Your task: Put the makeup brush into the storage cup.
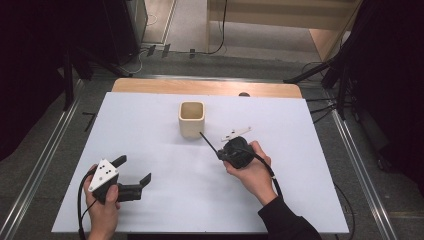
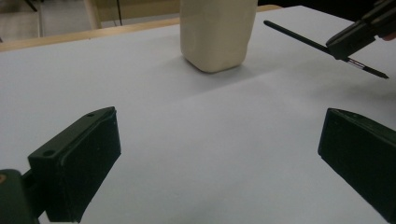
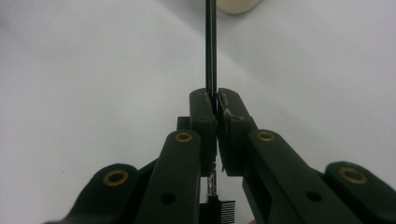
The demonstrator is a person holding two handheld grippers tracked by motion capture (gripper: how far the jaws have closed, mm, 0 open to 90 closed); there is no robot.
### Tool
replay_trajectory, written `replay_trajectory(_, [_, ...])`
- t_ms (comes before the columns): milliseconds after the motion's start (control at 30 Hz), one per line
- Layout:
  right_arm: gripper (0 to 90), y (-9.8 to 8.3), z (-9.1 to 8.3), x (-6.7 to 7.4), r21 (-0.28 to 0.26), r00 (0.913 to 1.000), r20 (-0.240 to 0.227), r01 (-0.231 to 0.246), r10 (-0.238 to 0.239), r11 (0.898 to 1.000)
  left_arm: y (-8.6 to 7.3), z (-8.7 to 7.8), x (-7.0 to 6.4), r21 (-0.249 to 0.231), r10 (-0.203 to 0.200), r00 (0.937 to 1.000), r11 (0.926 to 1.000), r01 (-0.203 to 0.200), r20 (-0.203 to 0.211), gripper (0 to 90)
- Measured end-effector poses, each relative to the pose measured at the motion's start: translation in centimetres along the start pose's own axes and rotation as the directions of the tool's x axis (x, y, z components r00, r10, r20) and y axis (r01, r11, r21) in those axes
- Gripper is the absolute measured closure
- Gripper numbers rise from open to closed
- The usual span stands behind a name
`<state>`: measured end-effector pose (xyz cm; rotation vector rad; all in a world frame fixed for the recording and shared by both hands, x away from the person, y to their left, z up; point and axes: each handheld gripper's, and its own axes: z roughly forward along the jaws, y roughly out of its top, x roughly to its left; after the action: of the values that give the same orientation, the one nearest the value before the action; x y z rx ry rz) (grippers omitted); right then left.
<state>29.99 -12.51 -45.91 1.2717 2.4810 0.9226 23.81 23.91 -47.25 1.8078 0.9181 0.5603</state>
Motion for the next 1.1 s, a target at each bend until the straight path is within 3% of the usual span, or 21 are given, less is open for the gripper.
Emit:
replay_trajectory(267, [87.4,-1.7,-1.4,-0.3,-0.110,0.9990,0.005,-0.044,0.045,0.993,2.0,2.0,-0.7,-0.015,-0.005,0.9989,0.9999,0.006,0.046,0.0])
replay_trajectory(300, [87.4,-2.1,-2.0,-0.3,-0.144,0.9987,-0.001,-0.050,0.050,0.988,2.8,2.8,-1.2,-0.010,-0.003,0.9973,0.9999,0.004,0.073,0.0])
replay_trajectory(500, [87.3,-2.8,-2.9,-0.4,-0.193,0.9989,-0.001,-0.047,0.048,0.980,4.8,5.0,-2.6,-0.001,0.008,0.9842,1.0000,-0.008,0.177,0.0])
replay_trajectory(667, [87.4,-2.9,-3.2,-0.6,-0.216,0.9991,0.001,-0.041,0.042,0.975,6.4,6.4,-2.9,-0.036,0.000,0.9761,0.9993,0.008,0.217,0.0])
replay_trajectory(833, [87.3,-3.0,-3.3,-0.3,-0.254,0.9998,0.001,-0.017,0.018,0.967,6.8,6.6,-2.9,-0.049,0.005,0.9708,0.9988,0.007,0.240,0.0])
replay_trajectory(900, [87.3,-3.1,-3.2,-0.2,-0.291,0.9998,-0.009,-0.017,0.015,0.957,6.6,6.8,-2.8,-0.040,0.024,0.9631,0.9991,-0.013,0.268,0.0])
replay_trajectory(933, [87.3,-3.1,-3.2,-0.2,-0.291,0.9998,-0.009,-0.017,0.015,0.957,6.6,6.8,-2.8,-0.040,0.024,0.9631,0.9991,-0.013,0.268,0.0])
replay_trajectory(967, [87.3,-3.1,-3.0,0.1,-0.296,0.9998,-0.020,0.004,-0.010,0.955,6.5,7.1,-2.9,-0.035,0.034,0.9534,0.9991,-0.025,0.300,0.0])
replay_trajectory(1000, [87.3,-3.1,-3.0,0.1,-0.296,0.9998,-0.020,0.004,-0.010,0.955,6.5,7.1,-2.9,-0.035,0.034,0.9534,0.9991,-0.025,0.300,0.0])
replay_trajectory(1033, [87.2,-3.0,-2.8,0.5,-0.294,0.9993,-0.004,0.034,-0.037,0.955,6.6,7.2,-3.0,-0.032,0.041,0.9418,0.9990,-0.032,0.334,0.0])
replay_trajectory(1067, [87.2,-3.0,-2.8,0.5,-0.294,0.9993,-0.004,0.034,-0.037,0.955,6.6,7.2,-3.0,-0.032,0.041,0.9418,0.9990,-0.032,0.334,0.0])
replay_trajectory(1100, [87.3,-3.0,-2.6,0.7,-0.294,0.9987,-0.005,0.046,-0.050,0.955,6.7,7.3,-3.2,-0.033,0.041,0.9342,0.9990,-0.031,0.354,0.0])
